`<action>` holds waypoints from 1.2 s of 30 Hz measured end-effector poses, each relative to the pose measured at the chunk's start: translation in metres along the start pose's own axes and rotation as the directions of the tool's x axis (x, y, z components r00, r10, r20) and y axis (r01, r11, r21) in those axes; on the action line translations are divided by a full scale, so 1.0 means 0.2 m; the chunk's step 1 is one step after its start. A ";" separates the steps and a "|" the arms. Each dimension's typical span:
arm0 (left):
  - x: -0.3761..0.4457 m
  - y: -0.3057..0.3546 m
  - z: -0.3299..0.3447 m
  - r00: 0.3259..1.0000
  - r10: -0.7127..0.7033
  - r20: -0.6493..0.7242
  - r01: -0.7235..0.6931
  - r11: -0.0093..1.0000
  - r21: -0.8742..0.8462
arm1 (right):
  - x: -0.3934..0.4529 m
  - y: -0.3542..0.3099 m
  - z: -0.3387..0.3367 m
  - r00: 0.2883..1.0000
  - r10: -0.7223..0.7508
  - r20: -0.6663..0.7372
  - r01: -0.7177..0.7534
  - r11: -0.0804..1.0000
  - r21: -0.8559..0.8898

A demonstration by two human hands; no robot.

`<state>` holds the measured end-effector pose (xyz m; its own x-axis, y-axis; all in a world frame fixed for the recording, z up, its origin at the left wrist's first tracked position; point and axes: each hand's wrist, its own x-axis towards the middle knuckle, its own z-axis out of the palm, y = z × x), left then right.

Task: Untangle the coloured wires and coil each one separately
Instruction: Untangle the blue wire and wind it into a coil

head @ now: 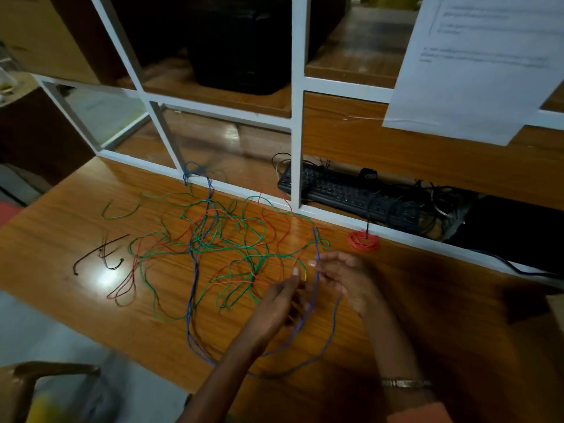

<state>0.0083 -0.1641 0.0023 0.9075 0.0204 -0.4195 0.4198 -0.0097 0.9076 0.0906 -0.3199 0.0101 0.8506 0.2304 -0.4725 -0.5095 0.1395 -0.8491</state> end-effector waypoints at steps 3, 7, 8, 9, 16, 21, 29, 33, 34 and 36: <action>-0.02 0.01 -0.10 0.982 0.189 -0.006 -0.186 0.970 0.157 | 0.02 0.02 0.06 1.000 -0.007 0.009 0.007 1.000 -0.026; -0.04 0.04 -0.18 0.960 0.273 -0.065 -0.253 0.943 0.218 | 0.02 0.01 0.12 0.998 -0.056 0.040 0.057 0.998 -0.005; -0.05 0.06 -0.18 0.963 0.261 -0.063 -0.244 0.950 0.195 | 0.02 0.00 0.13 0.996 -0.072 0.056 0.071 0.997 0.004; -0.07 0.07 -0.17 0.969 0.240 -0.061 -0.226 0.958 0.178 | 0.02 0.00 0.14 0.993 -0.093 0.073 0.093 0.996 0.009; -0.08 0.08 -0.21 0.941 0.327 -0.093 -0.312 0.939 0.146 | 0.02 -0.03 0.15 0.987 -0.103 0.120 0.099 0.994 0.036; -0.06 0.08 -0.19 0.955 0.295 -0.018 -0.286 0.937 0.201 | 0.02 0.00 0.14 0.994 -0.053 0.100 0.033 0.979 0.199; -0.07 -0.02 0.00 0.993 0.069 0.099 -0.076 0.995 0.064 | -0.02 0.00 0.25 0.987 -0.076 0.143 0.053 0.986 0.160; -0.06 0.01 -0.08 0.983 0.176 0.044 -0.179 0.981 0.077 | -0.01 -0.04 0.16 0.986 -0.143 0.084 0.140 0.989 0.043; -0.06 0.03 -0.10 0.974 0.226 -0.001 -0.225 0.969 0.103 | -0.01 -0.04 0.14 0.986 -0.158 0.046 0.161 0.985 -0.056; -0.05 0.05 -0.15 0.948 0.302 -0.101 -0.291 0.951 0.108 | -0.02 -0.04 0.11 0.986 -0.165 0.020 0.165 0.961 -0.224</action>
<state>0.0024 -0.1343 0.0172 0.9856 0.1172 -0.1221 0.1365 -0.1232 0.9829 0.0895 -0.3007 0.0240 0.9202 0.2236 -0.3213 -0.3200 -0.0432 -0.9464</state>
